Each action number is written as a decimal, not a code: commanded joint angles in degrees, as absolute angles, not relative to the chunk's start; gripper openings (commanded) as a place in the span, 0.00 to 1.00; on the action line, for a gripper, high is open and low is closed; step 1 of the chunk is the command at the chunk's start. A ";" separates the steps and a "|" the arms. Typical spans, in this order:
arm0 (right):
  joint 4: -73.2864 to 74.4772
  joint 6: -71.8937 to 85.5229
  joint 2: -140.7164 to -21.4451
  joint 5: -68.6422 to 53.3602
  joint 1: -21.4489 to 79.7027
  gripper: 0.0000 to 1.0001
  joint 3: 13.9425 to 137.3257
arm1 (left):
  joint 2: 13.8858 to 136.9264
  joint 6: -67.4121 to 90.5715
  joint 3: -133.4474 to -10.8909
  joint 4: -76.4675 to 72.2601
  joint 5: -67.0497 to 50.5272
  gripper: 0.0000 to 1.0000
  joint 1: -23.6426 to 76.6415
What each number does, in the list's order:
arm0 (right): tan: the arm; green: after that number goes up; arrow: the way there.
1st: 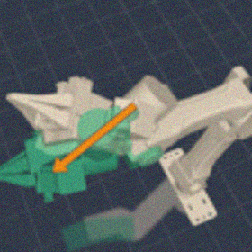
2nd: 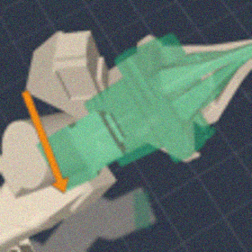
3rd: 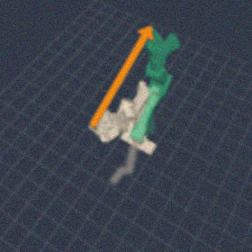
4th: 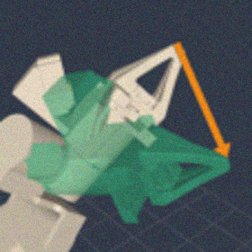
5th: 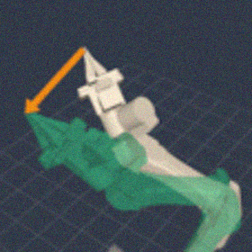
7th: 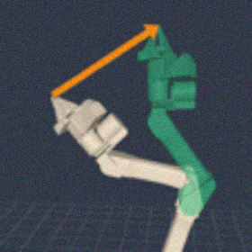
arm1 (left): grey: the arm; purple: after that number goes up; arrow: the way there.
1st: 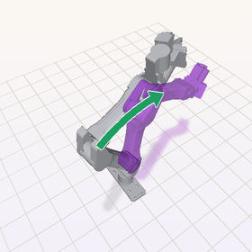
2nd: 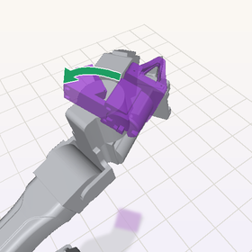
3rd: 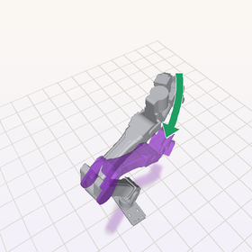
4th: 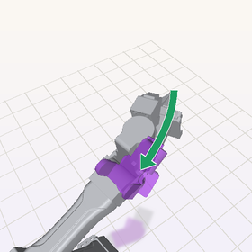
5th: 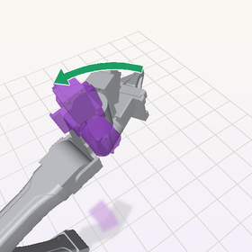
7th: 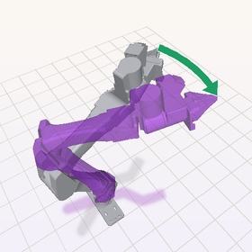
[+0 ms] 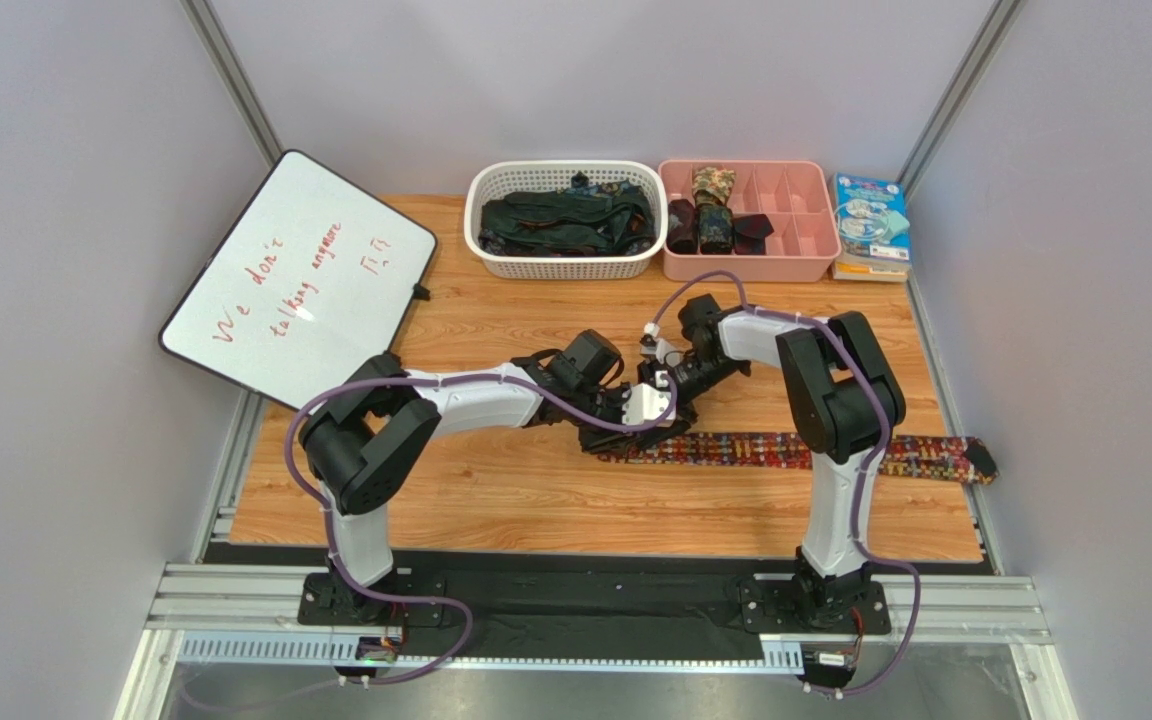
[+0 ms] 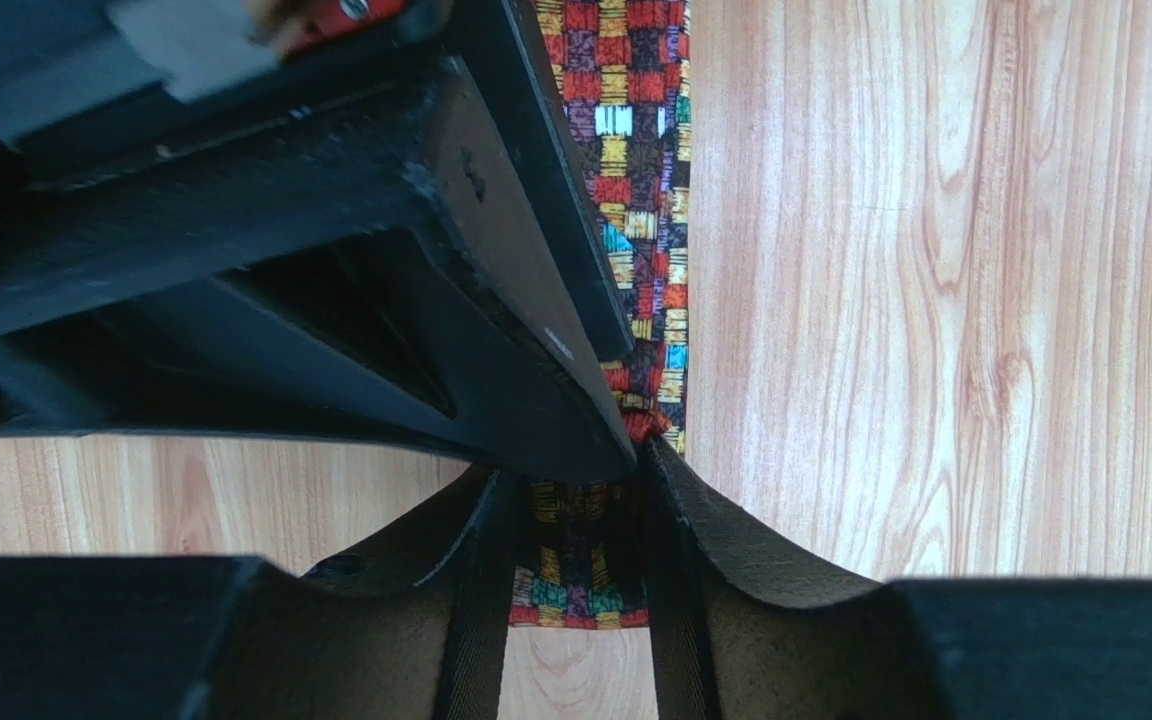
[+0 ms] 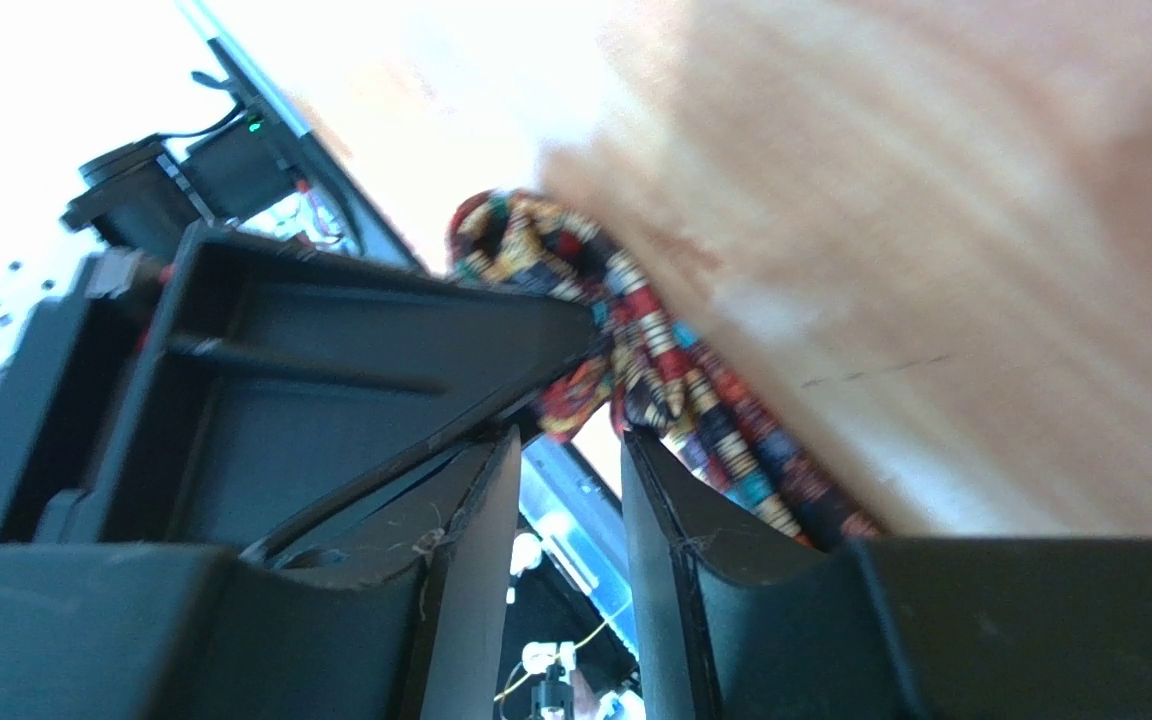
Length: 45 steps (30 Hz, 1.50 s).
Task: Roll the ties
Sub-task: Roll the tie at the center of the board.
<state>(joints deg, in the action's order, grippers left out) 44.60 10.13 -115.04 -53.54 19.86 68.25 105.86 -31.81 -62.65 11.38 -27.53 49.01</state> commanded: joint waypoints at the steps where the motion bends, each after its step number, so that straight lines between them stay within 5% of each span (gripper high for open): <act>1: 40.17 12.04 -116.10 -51.24 21.62 0.37 67.85 | 107.31 -30.76 -61.87 15.03 -26.63 0.40 49.13; 7: 38.50 13.27 -117.59 -49.04 22.41 0.32 67.50 | 107.23 -30.67 -61.96 14.94 -27.33 0.40 49.13; 11: 40.07 11.78 -119.27 -48.08 22.41 0.00 68.03 | 106.79 -28.31 -62.05 15.12 -26.89 0.51 48.43; 18: 43.77 8.09 -120.23 -48.95 19.43 0.00 66.62 | 98.54 -24.53 -54.95 6.78 -32.16 0.69 41.23; 33: 46.14 3.08 -125.94 -54.76 17.05 0.00 66.01 | 100.98 -24.26 -44.91 -22.05 -41.40 0.82 41.48; 40: 46.67 2.20 -127.27 -55.98 16.79 0.00 66.18 | 105.81 -24.17 -46.05 -24.34 -39.11 0.77 45.52; 43: 46.50 2.11 -127.27 -56.86 16.79 0.00 66.27 | 106.70 -24.52 -46.67 -21.65 -35.09 0.62 46.67; 45: 46.41 2.11 -127.00 -57.39 16.79 0.00 66.27 | 106.79 -25.22 -49.38 -16.99 -32.45 0.42 47.20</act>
<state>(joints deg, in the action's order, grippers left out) 43.59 -1.83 -122.80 -63.77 17.02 67.57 105.38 -24.03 -45.87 -21.63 -36.27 45.95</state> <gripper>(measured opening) 0.007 0.538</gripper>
